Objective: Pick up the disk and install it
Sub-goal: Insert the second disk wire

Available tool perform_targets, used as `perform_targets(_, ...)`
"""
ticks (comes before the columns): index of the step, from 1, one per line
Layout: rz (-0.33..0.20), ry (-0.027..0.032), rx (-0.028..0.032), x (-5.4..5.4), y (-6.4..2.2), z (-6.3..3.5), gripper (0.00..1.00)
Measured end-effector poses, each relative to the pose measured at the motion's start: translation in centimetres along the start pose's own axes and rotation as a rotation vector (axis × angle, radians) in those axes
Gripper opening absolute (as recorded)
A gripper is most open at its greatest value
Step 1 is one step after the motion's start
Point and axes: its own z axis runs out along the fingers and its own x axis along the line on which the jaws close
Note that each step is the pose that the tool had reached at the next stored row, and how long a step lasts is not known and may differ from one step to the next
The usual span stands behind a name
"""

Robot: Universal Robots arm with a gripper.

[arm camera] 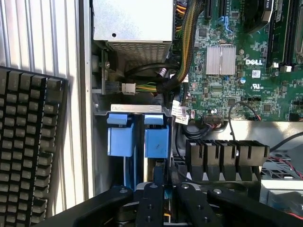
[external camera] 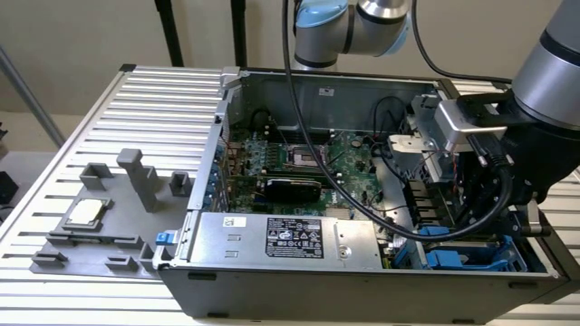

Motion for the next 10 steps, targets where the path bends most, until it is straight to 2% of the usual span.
perform_targets(10,0.000,0.0000,0.0000,0.16,0.00,-0.03,0.16)
